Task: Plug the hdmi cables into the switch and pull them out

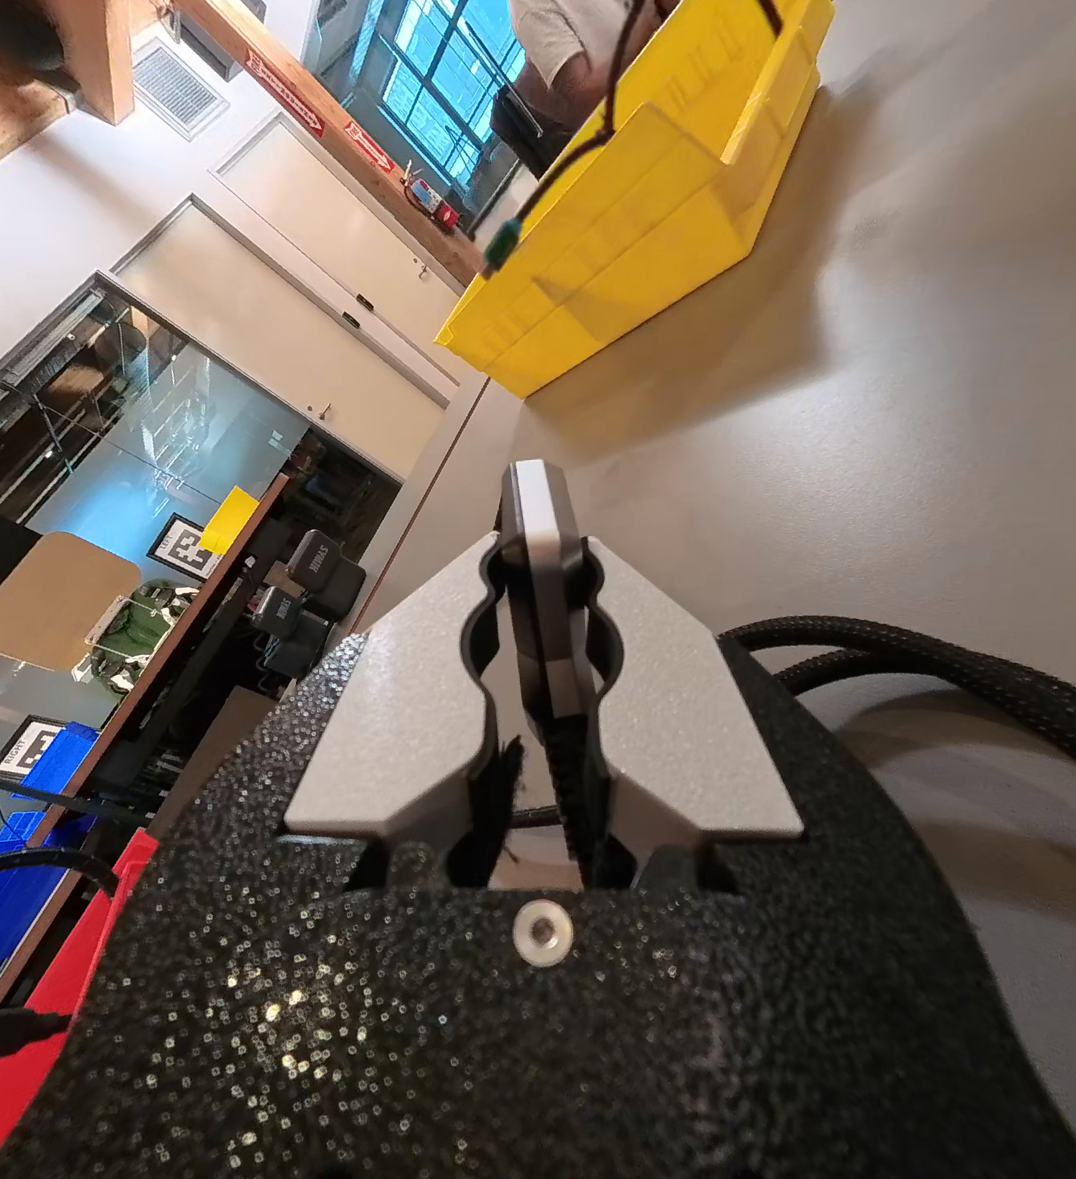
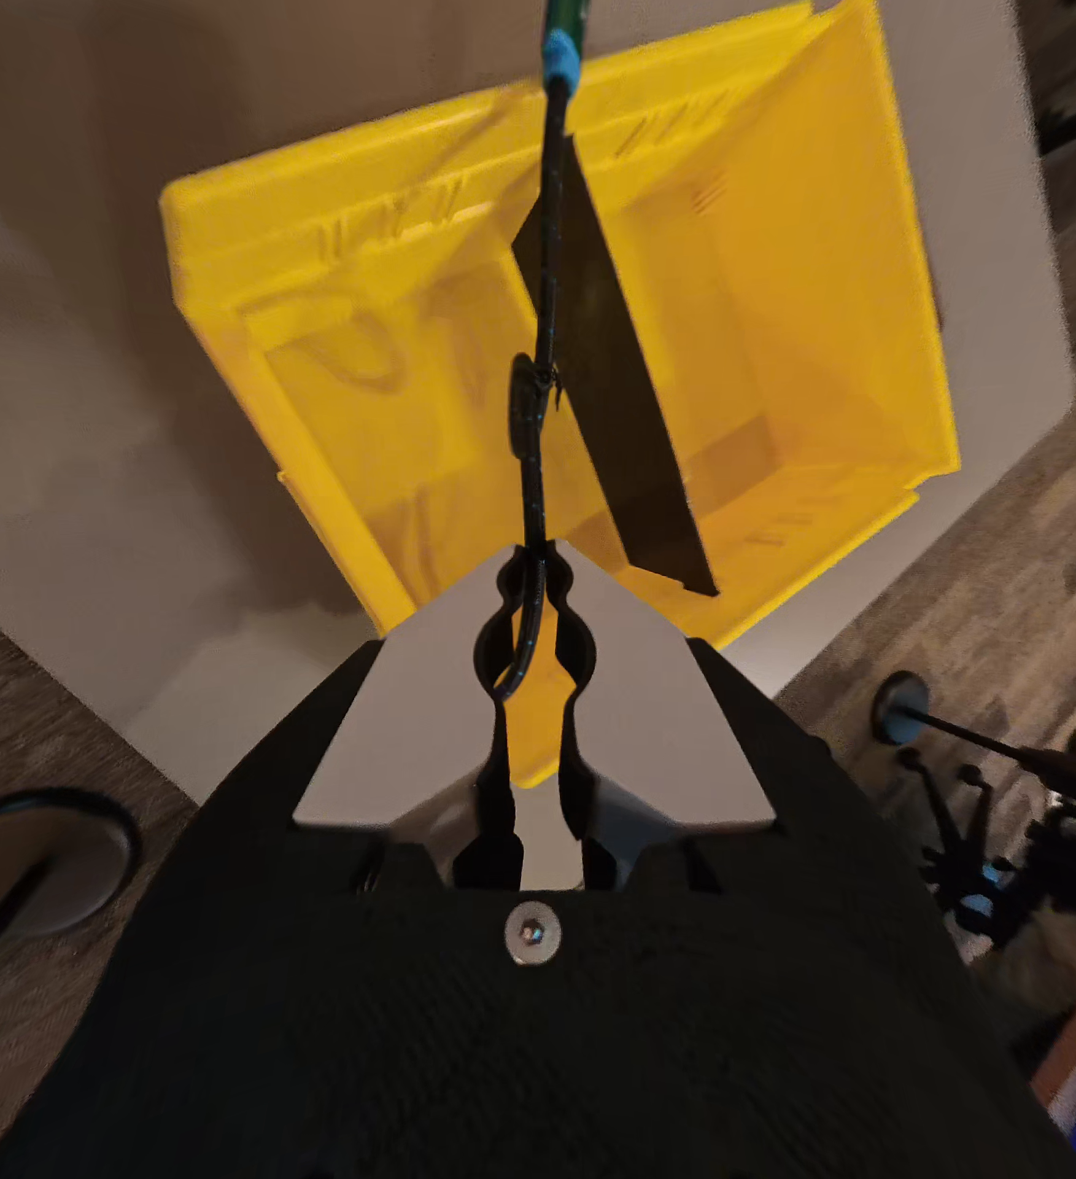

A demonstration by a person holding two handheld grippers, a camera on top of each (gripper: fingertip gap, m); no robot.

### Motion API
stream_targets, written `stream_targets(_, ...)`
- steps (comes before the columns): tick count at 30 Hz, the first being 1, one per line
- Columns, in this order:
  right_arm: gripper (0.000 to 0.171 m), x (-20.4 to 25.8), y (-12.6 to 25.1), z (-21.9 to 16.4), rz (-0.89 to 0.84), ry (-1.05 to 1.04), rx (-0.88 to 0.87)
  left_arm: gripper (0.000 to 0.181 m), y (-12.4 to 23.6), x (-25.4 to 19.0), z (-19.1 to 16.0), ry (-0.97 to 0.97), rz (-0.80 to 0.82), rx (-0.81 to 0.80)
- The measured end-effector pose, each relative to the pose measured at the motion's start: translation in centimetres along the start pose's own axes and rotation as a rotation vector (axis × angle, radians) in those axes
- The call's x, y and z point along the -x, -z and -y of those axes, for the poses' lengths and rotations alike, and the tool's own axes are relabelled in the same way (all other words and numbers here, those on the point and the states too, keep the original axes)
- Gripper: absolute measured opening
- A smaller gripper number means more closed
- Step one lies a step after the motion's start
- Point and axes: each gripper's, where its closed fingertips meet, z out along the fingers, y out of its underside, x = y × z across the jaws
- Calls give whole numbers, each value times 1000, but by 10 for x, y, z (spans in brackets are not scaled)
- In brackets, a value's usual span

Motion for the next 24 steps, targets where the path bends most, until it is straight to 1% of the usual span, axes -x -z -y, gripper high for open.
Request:
stream_targets(4, 4, 8, -11, 5, 40, -3, 15, 20, 0, 0, 0, -1, 0, 1)
stream_targets(7, 4, 13, -21, 10, 78, -6, 61, 20, 0, 0, 0, -3, 1, 1)
stream_targets(9, 5, 11, -23, 13, 71, -28, 102, 20, 0, 0, 0, -5, 2, 2)
stream_targets(10, 18, 6, -22, 13, 45, -35, 127, 20, 0, 0, 0, -5, 2, 2)
stream_targets(11, 37, 1, -18, 14, 14, -41, 145, 20, 0, 0, 0, -5, 2, 2)
stream_targets(12, 48, -4, -13, 16, -24, -50, 148, 20, 0, 0, 0, -6, 1, 3)
stream_targets(13, 55, -8, -5, 21, -65, -59, 134, 20, 0, -1, 0, -8, 1, 3)
stream_targets(16, 60, -7, 20, 51, -172, -49, 22, 21, 0, -2, 0, -13, -4, 4)
stream_targets(18, 59, 13, 32, 88, -217, 16, -117, 20, 0, -3, 0, -17, -7, 5)
stream_targets(20, 59, 52, 32, 131, -217, 131, -272, 20, -1, -3, 0, -21, -11, 5)
stream_targets(22, 58, 99, 15, 167, -190, 262, -379, 20, -1, -4, 0, -24, -13, 6)
stream_targets(24, 57, 145, -13, 194, -140, 376, -446, 20, 0, -5, 0, -29, -16, 3)
